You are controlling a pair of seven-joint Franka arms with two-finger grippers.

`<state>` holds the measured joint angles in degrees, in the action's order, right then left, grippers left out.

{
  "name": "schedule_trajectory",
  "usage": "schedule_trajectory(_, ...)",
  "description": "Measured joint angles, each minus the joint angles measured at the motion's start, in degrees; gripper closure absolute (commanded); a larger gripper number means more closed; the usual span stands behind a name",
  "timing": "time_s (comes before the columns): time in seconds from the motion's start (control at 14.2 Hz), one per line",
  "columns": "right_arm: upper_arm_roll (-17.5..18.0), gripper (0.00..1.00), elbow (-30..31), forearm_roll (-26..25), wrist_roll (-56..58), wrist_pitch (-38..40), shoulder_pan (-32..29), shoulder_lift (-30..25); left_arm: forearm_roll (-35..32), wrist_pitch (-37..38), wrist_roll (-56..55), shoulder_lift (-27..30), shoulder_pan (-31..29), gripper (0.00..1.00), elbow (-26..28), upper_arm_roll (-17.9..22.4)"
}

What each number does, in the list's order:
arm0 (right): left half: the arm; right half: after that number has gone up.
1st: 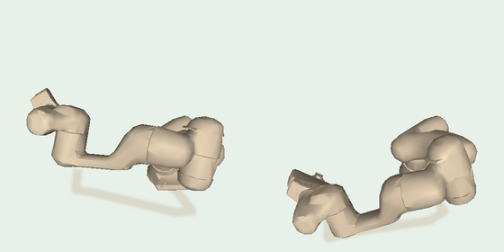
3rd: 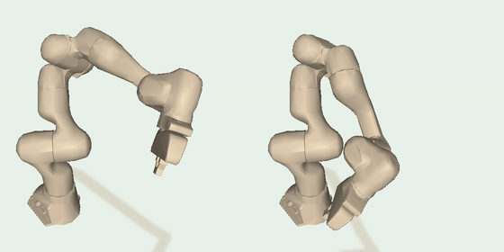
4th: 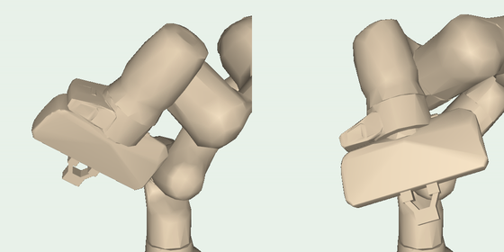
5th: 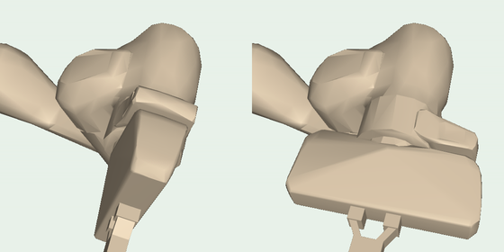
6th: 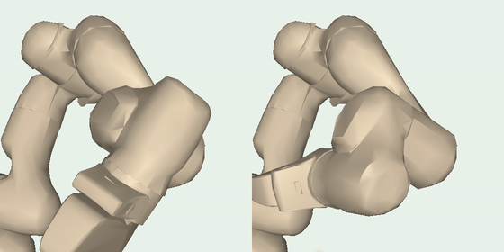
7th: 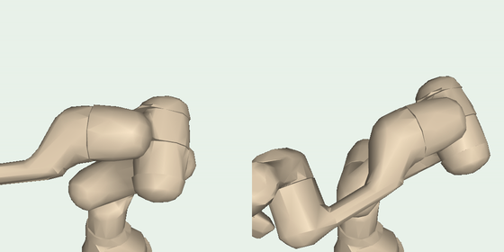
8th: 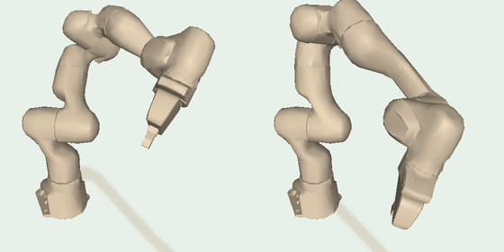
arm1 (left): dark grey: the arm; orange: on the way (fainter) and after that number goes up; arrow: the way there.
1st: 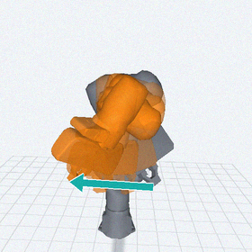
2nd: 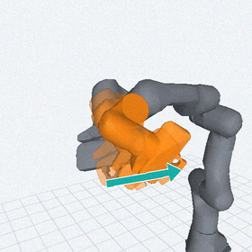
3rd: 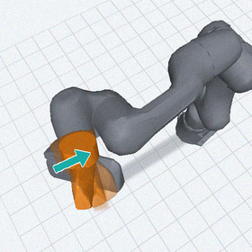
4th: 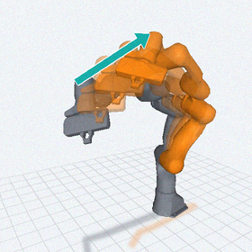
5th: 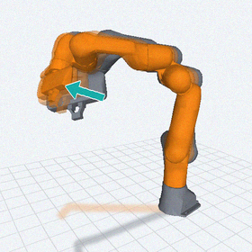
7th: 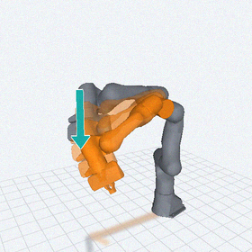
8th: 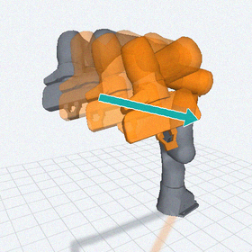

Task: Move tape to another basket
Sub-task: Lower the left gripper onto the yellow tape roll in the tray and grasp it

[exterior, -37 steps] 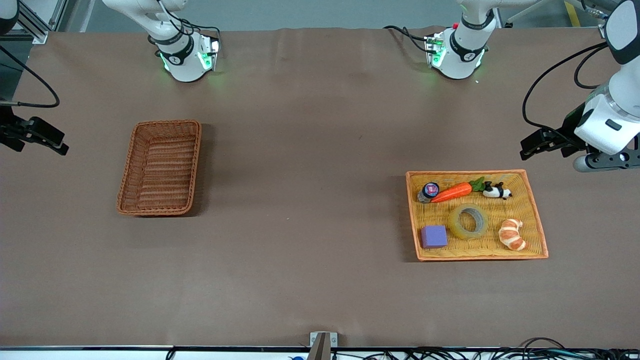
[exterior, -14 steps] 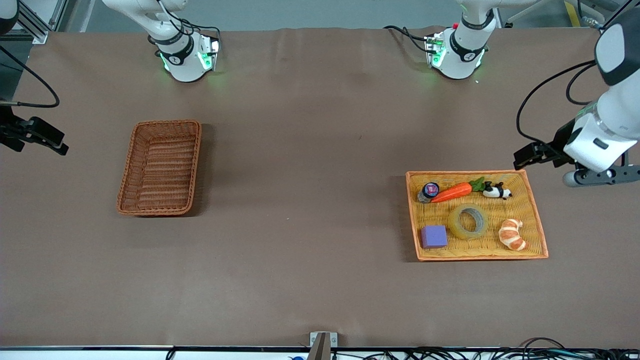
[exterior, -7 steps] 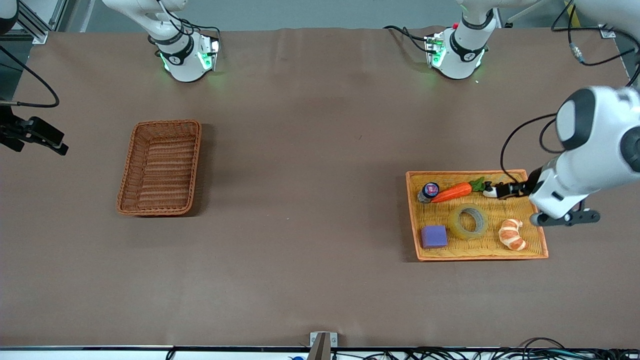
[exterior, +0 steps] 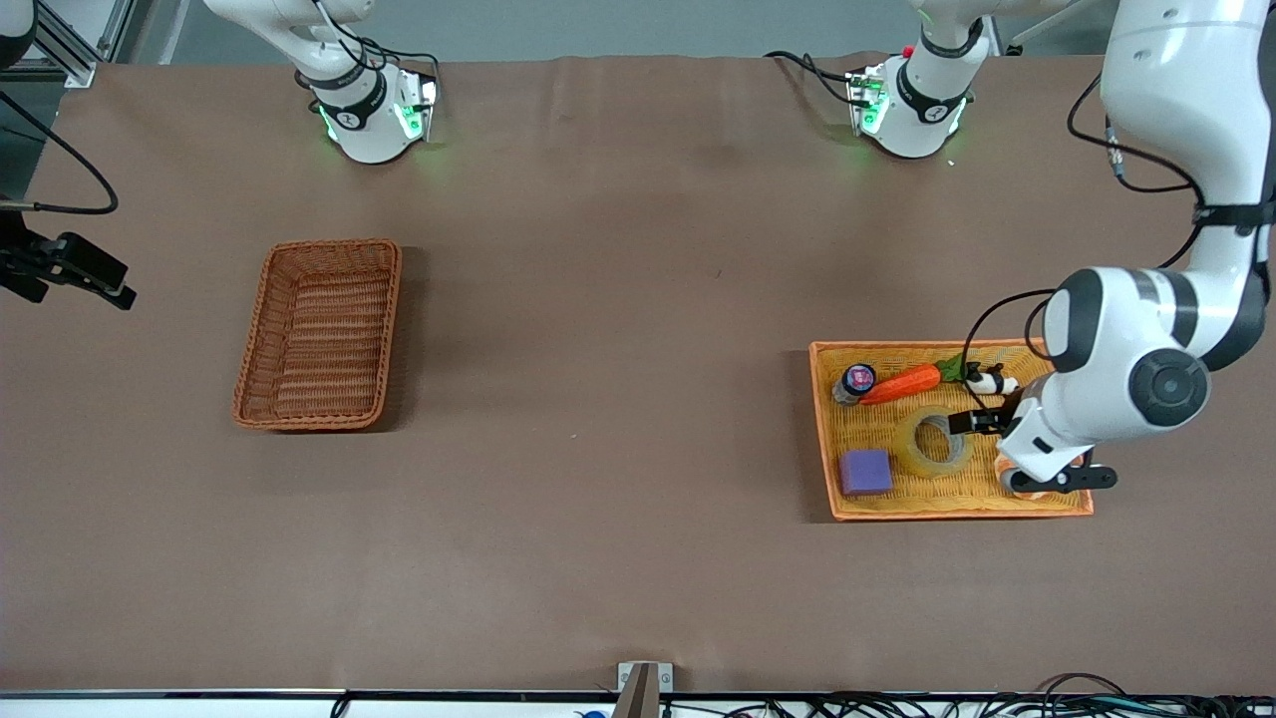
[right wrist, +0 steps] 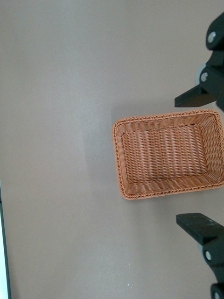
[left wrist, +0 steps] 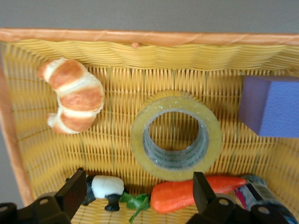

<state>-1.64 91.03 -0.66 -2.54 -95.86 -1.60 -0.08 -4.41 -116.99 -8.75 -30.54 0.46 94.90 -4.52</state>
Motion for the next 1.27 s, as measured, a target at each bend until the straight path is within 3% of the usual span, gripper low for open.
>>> schedule_trajectory(0.49, 0.00, 0.00, -0.01, 0.00, 0.00, -0.01, 0.00, 0.00, -0.01, -6.42, 0.01, -6.40, 0.00, 0.00, 0.72, -0.02)
schedule_trajectory(0.7, 0.01, 0.00, -0.01, 0.00, 0.00, -0.01, 0.00, 0.00, -0.01, -7.17, 0.01, -8.01, -0.07, 0.14, 0.93, 0.02)
schedule_trajectory(0.78, 0.01, 0.00, -0.01, 0.00, 0.00, -0.02, 0.00, 0.00, -0.01, -7.66, 0.01, -8.58, -0.19, 0.24, 0.97, 0.04)
schedule_trajectory(0.92, 0.01, 0.00, -0.01, 0.00, 0.00, -0.02, 0.00, 0.00, -0.01, -8.67, 0.01, -9.51, -0.50, 0.65, 1.00, 0.05)
schedule_trajectory(0.99, 0.01, 0.00, -0.01, 0.00, 0.00, -0.02, 0.00, 0.00, -0.01, -8.87, 0.01, -9.72, -0.70, 0.79, 1.00, 0.07)
schedule_trajectory(1.13, 0.01, 0.00, -0.01, 0.00, 0.00, -0.01, 0.00, 0.00, -0.01, -8.96, 0.06, -9.76, -1.09, 0.94, 0.95, 0.11)
schedule_trajectory(1.27, 0.01, 0.00, -0.01, 0.00, 0.00, -0.01, 0.00, 0.00, -0.01, -8.98, 0.10, -9.67, -1.13, 0.99, 0.56, 0.02)
